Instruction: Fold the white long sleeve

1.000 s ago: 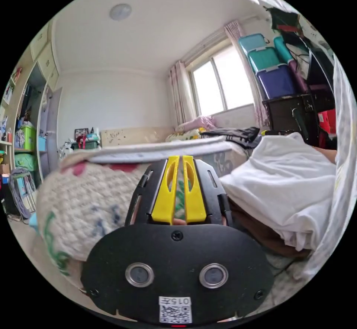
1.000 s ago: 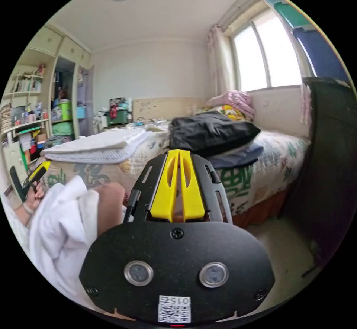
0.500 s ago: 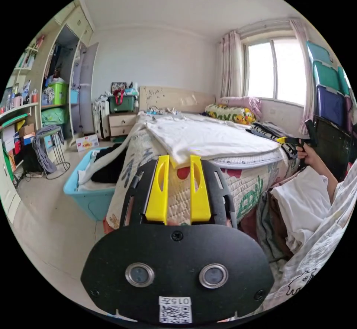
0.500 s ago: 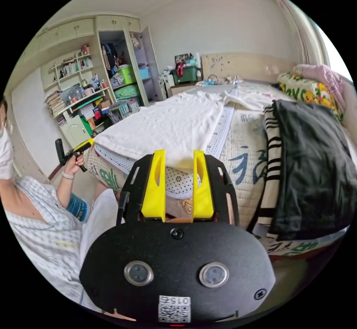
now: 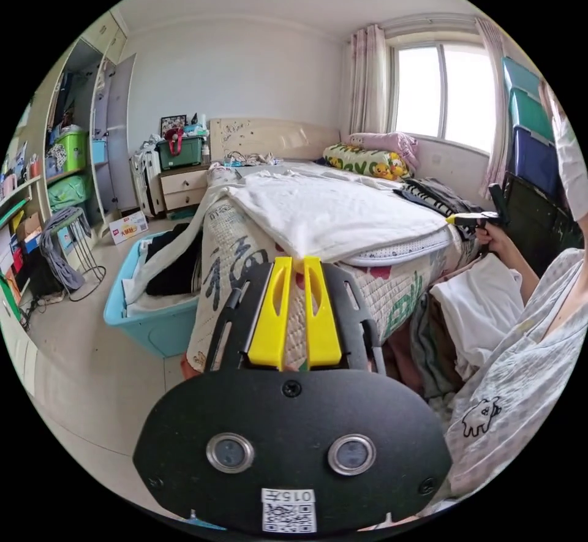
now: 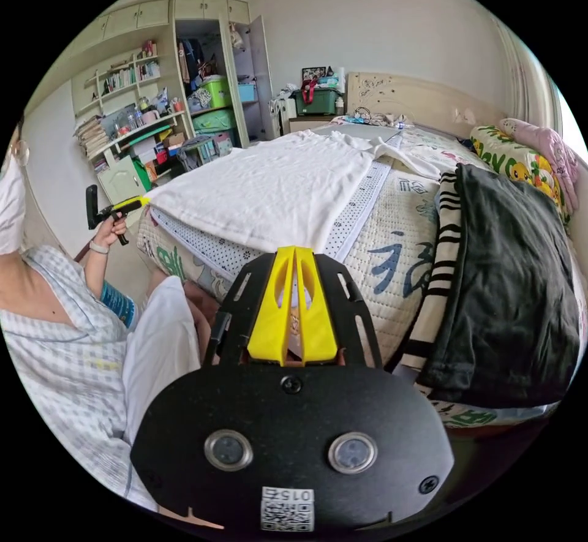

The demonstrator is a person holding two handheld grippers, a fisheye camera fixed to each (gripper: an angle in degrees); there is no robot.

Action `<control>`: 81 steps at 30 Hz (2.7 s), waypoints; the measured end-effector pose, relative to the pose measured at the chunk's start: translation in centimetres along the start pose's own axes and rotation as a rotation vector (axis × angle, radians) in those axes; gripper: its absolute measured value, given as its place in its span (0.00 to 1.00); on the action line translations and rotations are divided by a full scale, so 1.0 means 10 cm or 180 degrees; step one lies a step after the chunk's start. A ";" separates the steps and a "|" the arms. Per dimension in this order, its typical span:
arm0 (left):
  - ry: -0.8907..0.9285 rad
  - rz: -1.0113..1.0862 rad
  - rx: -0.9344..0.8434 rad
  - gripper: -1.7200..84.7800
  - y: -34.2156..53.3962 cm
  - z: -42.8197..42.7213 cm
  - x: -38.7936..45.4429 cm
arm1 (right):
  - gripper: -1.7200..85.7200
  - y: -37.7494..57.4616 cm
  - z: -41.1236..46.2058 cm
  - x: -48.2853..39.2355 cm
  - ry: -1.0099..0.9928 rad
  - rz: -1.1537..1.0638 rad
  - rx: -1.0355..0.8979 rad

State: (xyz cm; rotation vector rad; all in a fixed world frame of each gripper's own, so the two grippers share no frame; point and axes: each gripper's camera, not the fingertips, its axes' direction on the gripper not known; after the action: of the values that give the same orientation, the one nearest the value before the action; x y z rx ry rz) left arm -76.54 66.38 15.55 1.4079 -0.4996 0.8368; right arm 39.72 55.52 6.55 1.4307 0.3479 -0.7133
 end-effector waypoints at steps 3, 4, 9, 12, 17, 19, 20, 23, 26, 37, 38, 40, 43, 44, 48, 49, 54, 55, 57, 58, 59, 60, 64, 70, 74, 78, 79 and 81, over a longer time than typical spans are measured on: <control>-0.0023 0.0227 0.0409 0.07 -0.54 -0.25 0.03 | 0.06 -0.23 -0.49 0.29 -0.0010 0.0236 0.0409; -0.0123 0.0472 0.0538 0.08 -0.86 -0.28 0.14 | 0.07 -0.36 -0.70 0.41 0.0117 0.0333 0.0604; -0.0128 0.1371 0.0904 0.11 -2.33 0.03 0.72 | 0.10 -1.16 -1.29 0.96 0.0513 0.0745 0.0964; 0.0398 0.1754 0.0978 0.11 -3.17 0.65 1.12 | 0.11 -1.72 -1.48 1.46 0.0284 0.1159 0.1132; 0.1021 0.2662 -0.0499 0.11 -4.00 3.10 2.08 | 0.11 -2.75 -1.62 2.47 0.0466 0.2148 0.1187; 0.1180 0.2712 -0.0790 0.10 -4.03 3.72 2.21 | 0.11 -3.05 -1.62 2.77 0.0537 0.2354 0.1134; 0.1292 0.2639 -0.0854 0.10 -4.03 4.03 2.20 | 0.12 -3.21 -1.59 2.96 0.0611 0.2505 0.1073; 0.1316 0.2531 -0.1048 0.11 -3.88 4.62 2.10 | 0.14 -3.43 -1.52 3.49 0.0725 0.2968 0.0839; 0.1277 0.2535 -0.1195 0.10 -3.81 4.92 2.11 | 0.15 -3.41 -1.56 3.99 0.1019 0.3489 0.0647; 0.1297 0.2572 -0.1239 0.10 -3.59 5.43 2.34 | 0.11 -3.99 -1.68 4.68 0.0896 0.3862 -0.0387; 0.1296 0.2580 -0.1236 0.10 -3.53 5.47 2.37 | 0.08 -4.04 -1.75 4.66 0.0847 0.3787 -0.0343; 0.1302 0.2588 -0.1236 0.09 -3.43 5.53 2.40 | 0.05 -4.13 -1.89 4.57 0.0918 0.3660 -0.0210; 0.1320 0.2566 -0.1248 0.09 -3.25 5.64 2.42 | 0.03 -4.33 -2.25 4.23 0.1042 0.3179 0.0382; 0.1332 0.2550 -0.1257 0.09 -3.17 5.68 2.43 | 0.03 -4.48 -2.40 3.99 0.1192 0.2868 0.0648; 0.1367 0.2436 -0.1245 0.09 -2.91 5.77 2.38 | 0.02 -5.13 -2.61 2.94 0.1120 0.1469 0.1045; 0.1420 0.2376 -0.1203 0.08 -2.82 5.78 2.34 | 0.02 -5.30 -2.57 2.47 0.0781 0.0871 0.1003; 0.1389 0.1819 -0.0824 0.08 -2.54 5.72 1.90 | 0.02 -5.31 -1.89 0.71 -0.0250 -0.1041 -0.0417; 0.1248 0.1602 -0.0678 0.09 -2.46 5.69 1.73 | 0.02 -5.16 -1.75 0.46 -0.0336 -0.1301 -0.0631; 0.1020 0.1293 -0.0490 0.09 -2.31 5.67 1.48 | 0.02 -4.96 -1.62 0.29 -0.0409 -0.1474 -0.0774; 0.0882 0.1083 -0.0393 0.10 -2.19 5.68 1.32 | 0.02 -4.88 -1.55 0.28 -0.0405 -0.1484 -0.0916; 0.0782 0.0917 -0.0327 0.10 -2.06 5.70 1.18 | 0.03 -4.85 -1.52 0.30 -0.0453 -0.1559 -0.1082; 0.0754 0.0863 -0.0314 0.11 -1.99 5.72 1.13 | 0.03 -4.85 -1.53 0.32 -0.0485 -0.1568 -0.1096; 0.0817 0.0752 -0.0553 0.14 -1.48 6.06 1.08 | 0.08 -4.97 -1.75 0.60 -0.0818 -0.1200 -0.0776; 0.1296 0.0673 -0.0803 0.15 -0.77 6.43 1.28 | 0.14 -5.29 -1.77 0.97 -0.1024 -0.0388 -0.0527; 0.1379 0.0480 -0.0751 0.15 -0.30 6.60 1.25 | 0.14 -5.67 -1.35 1.28 -0.1465 0.0371 -0.0813; 0.1503 0.0237 -0.0703 0.15 0.10 6.76 1.17 | 0.11 -5.76 -1.05 1.22 -0.1136 0.0379 -0.1133; 0.1532 0.0133 -0.0695 0.15 0.24 6.82 1.13 | 0.09 -5.74 -1.01 1.17 -0.1009 0.0319 -0.1142; 0.1565 -0.0018 -0.0663 0.15 0.44 6.90 1.07 | 0.06 -5.72 -1.06 1.15 -0.0855 0.0296 -0.1043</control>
State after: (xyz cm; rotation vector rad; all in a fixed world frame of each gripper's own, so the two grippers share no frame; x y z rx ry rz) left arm -61.36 1.02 35.50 0.9669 -0.1958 1.0540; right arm 14.16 64.06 -46.23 1.0204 0.1771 -0.7256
